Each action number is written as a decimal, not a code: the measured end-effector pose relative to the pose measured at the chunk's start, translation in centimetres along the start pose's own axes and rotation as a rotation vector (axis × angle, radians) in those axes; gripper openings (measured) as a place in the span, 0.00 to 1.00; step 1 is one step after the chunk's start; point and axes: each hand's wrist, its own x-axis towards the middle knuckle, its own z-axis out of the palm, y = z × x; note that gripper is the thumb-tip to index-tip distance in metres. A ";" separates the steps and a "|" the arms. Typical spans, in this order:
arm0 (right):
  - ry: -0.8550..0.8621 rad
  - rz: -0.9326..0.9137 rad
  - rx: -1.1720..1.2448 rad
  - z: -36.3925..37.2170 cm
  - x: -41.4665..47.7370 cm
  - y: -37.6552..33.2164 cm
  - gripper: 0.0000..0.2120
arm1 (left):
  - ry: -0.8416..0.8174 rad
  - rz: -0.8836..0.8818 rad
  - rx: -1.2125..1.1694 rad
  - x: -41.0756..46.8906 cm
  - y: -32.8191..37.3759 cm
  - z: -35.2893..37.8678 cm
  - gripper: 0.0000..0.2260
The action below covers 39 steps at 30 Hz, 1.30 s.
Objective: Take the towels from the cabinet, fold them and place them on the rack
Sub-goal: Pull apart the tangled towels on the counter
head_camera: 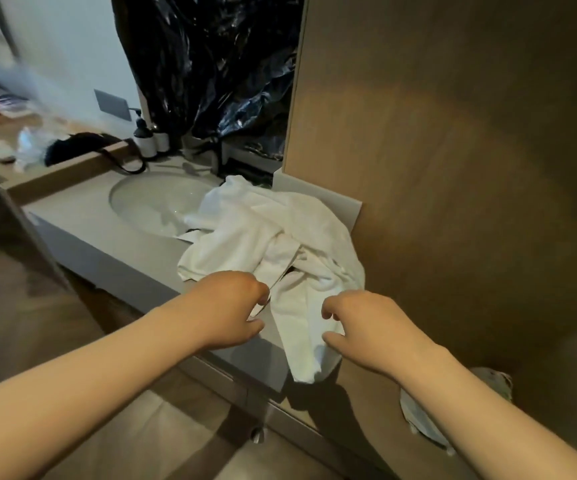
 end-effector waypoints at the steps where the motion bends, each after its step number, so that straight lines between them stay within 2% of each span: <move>1: -0.017 0.000 0.003 0.6 0.8 -0.2 0.16 | -0.011 -0.013 -0.015 0.0 -0.8 0.6 0.18; 7: -0.105 0.007 0.051 3.8 5.6 0.0 0.17 | -0.064 -0.073 -0.072 2.0 -4.4 3.7 0.18; 16: -0.121 -0.010 0.129 5.4 14.0 1.0 0.14 | -0.148 -0.130 -0.121 7.4 -8.7 5.1 0.15; 20: -0.105 0.013 0.178 5.8 16.2 1.0 0.11 | -0.124 -0.114 -0.181 8.9 -11.1 5.5 0.14; 23: -0.112 0.047 0.218 5.8 17.5 0.9 0.12 | -0.123 -0.077 -0.202 10.4 -13.1 5.9 0.15; 27: -0.083 0.148 0.252 6.1 18.9 0.4 0.12 | -0.118 0.023 -0.189 12.9 -15.5 6.4 0.16; 34: -0.054 0.445 0.345 7.1 18.7 -2.2 0.08 | -0.179 0.268 -0.186 15.7 -18.8 7.0 0.15; 39: -0.029 0.604 0.470 8.2 17.2 -3.7 0.12 | -0.184 0.345 -0.250 17.0 -19.5 7.5 0.15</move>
